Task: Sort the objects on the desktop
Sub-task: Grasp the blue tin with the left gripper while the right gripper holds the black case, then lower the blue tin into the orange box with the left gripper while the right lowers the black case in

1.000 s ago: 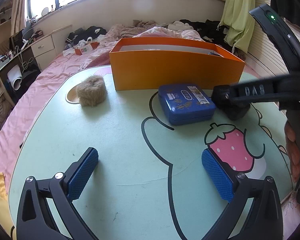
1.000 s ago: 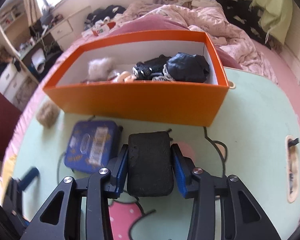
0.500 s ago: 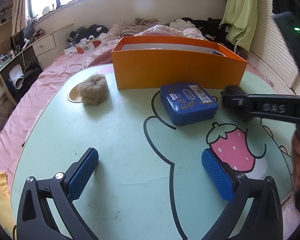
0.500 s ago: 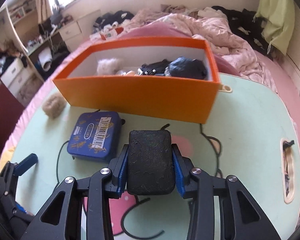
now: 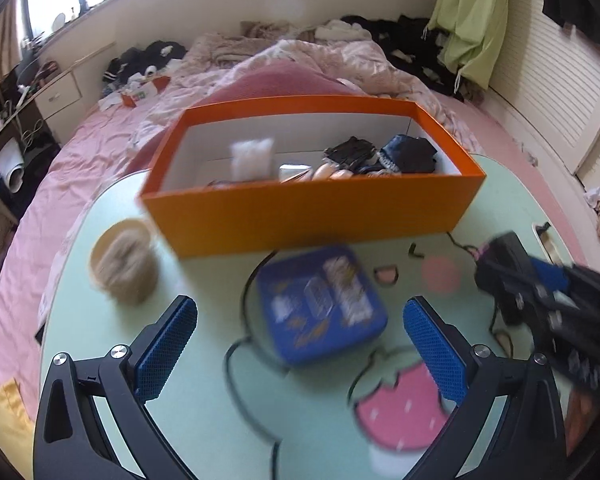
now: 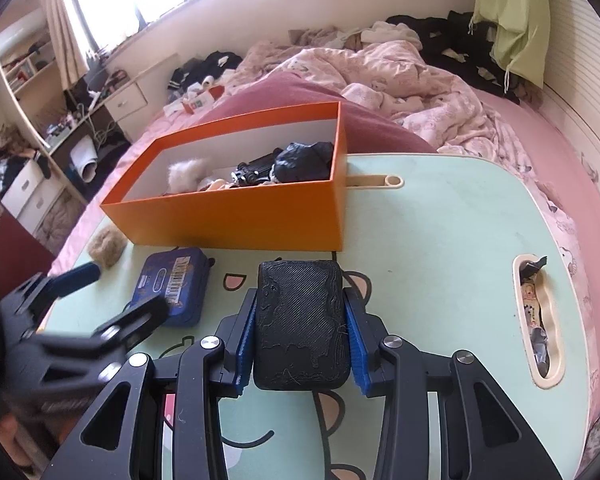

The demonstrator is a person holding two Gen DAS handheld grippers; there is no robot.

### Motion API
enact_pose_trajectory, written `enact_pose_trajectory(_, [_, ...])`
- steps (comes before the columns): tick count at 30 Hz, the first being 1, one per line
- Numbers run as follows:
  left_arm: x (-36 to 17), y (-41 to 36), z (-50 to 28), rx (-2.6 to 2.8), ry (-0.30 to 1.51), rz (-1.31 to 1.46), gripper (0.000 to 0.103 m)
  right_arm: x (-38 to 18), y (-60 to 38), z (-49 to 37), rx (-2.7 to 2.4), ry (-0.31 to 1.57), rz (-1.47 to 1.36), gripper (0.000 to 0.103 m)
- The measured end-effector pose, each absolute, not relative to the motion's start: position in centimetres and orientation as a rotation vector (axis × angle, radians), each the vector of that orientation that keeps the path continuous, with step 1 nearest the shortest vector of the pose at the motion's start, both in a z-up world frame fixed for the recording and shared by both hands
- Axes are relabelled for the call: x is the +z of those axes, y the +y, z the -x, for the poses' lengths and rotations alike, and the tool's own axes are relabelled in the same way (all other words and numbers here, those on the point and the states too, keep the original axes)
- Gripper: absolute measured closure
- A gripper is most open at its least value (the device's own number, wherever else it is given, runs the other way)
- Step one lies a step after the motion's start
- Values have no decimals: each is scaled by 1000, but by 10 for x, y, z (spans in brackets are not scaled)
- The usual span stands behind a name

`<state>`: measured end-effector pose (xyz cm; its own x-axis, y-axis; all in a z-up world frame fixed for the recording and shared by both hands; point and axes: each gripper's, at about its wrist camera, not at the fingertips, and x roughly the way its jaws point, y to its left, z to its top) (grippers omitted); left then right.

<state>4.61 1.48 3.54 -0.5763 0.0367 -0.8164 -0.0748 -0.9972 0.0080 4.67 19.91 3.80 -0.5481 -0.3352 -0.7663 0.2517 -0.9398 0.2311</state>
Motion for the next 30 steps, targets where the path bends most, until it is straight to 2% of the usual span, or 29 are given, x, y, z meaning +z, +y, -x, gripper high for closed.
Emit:
enact_pose_trajectory(4, [27,25,-29,2756,166,1437,0,38,206,-47,-2507,-149,-1267,65])
enact_pose_trajectory(7, [12,26,-22,2694,161,1508,1,38,211,-48,-2512,-164,-1266,65])
enact_pose_trajectory(8, [6,26,-24,2672,159,1526,8,39,212,-48,-2513,-168,-1265,65])
enact_pose_trajectory(9, [5,24,-27,2666,139,1508,10,39,213,-48,-2514,-172,-1264,65])
enact_pose_trajectory(11, [6,21,-34,2656,95,1478,29,39,214,-48,-2516,-178,-1263,65])
enact_pose_trajectory(13, [9,19,-40,2657,95,1458,35,40,214,-48,-2517,-177,-1262,65])
enact_pose_trajectory(19, [27,4,-60,2635,-62,1325,36,44,212,-50,-2509,-174,-1242,65])
enact_pose_trajectory(25, [69,-8,-67,2688,-107,1170,36,66,202,-50,-2489,-195,-1142,65])
enact_pose_trajectory(30, [101,-19,-44,2709,-146,1079,36,85,185,-32,-2462,-182,-1079,65])
